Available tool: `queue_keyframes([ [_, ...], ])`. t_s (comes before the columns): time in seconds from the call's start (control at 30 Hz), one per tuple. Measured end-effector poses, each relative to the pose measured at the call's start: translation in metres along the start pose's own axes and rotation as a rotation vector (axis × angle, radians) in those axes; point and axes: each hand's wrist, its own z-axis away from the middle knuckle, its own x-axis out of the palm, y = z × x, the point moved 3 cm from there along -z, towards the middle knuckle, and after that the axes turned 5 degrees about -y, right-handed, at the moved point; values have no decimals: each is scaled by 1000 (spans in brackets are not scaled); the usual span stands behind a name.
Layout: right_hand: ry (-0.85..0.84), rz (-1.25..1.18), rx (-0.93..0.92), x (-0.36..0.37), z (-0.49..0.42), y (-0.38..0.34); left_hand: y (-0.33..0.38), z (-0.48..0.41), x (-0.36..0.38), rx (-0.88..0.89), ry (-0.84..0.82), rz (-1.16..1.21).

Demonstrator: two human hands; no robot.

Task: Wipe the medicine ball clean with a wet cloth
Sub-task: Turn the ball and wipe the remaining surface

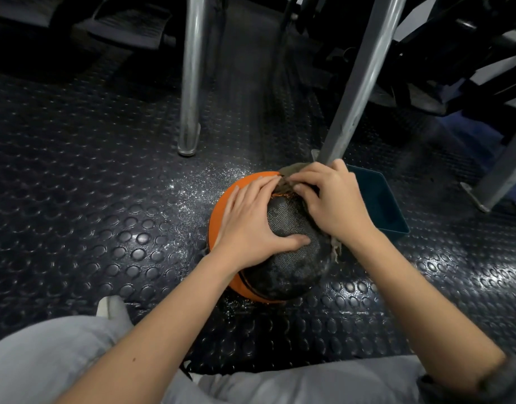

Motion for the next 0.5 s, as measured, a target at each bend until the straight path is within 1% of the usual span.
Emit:
queue_keyframes([
  [0.1,64,-10,-47,-7,33,-3,2,0,1,6,1,26],
  [0.23,58,33,-111,-11,67,-4,6,-2,4,36,-18,23],
  [0.33,70,42,-63,-12,41,2,7,-1,5,53,-26,3],
  [0.43,-8,45,22,-6,5,5,5,-1,3,53,5,9],
  [0.5,-15,34,41,-2,-1,4,1,-1,2,36,9,26],
])
